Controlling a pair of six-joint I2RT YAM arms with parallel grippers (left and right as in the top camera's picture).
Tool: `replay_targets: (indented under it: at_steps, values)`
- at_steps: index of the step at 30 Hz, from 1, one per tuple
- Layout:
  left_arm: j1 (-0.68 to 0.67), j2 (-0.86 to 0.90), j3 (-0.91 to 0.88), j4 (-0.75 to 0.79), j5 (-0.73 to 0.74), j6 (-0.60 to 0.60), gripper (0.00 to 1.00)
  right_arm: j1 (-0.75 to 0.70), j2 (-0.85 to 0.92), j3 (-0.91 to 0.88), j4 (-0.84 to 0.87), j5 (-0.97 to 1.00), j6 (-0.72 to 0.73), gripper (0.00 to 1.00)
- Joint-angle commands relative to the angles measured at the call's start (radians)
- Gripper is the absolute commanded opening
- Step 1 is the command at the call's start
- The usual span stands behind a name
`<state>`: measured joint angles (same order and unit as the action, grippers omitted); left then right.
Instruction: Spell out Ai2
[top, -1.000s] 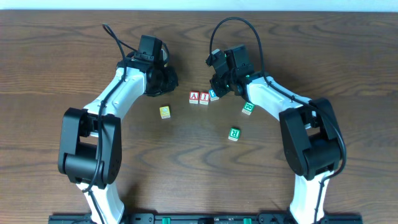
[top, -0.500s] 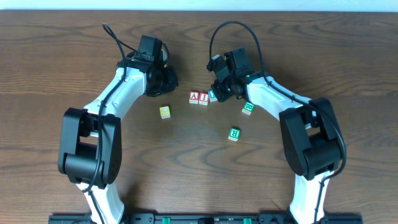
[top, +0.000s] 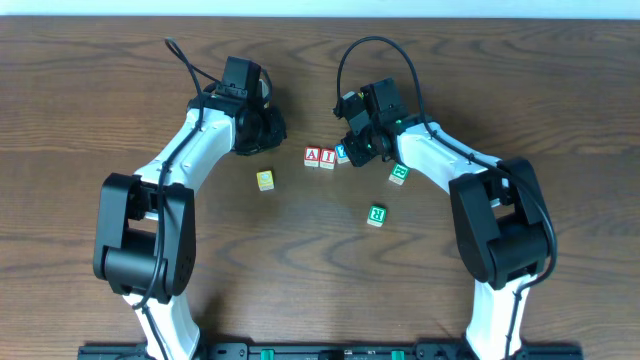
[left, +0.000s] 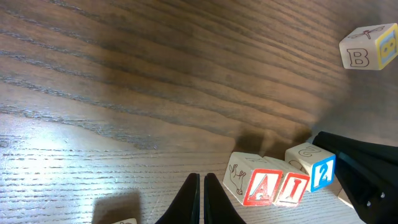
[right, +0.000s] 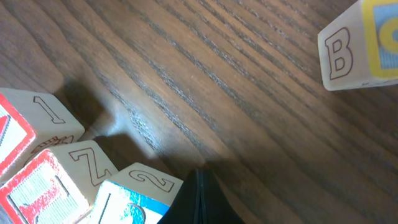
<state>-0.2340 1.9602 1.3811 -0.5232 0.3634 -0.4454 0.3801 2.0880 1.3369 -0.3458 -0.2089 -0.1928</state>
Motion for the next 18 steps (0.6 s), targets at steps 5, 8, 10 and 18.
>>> replay_targets:
  at_steps: [5,8,10,18]
  values:
    - [-0.002,0.01,0.006,-0.004,0.003,-0.004,0.06,0.007,0.003,0.093,-0.054,0.085,-0.015,0.01]
    - [-0.002,0.01,0.006,-0.004,0.003,-0.004,0.06,0.006,-0.002,0.15,-0.102,0.108,-0.06,0.02]
    - [-0.002,0.01,0.006,-0.004,0.002,-0.003,0.06,0.004,-0.002,0.194,-0.156,0.109,-0.111,0.1]
    - [0.014,0.01,0.006,-0.016,-0.008,0.031,0.06,0.003,-0.003,0.418,-0.545,0.067,-0.574,0.64]
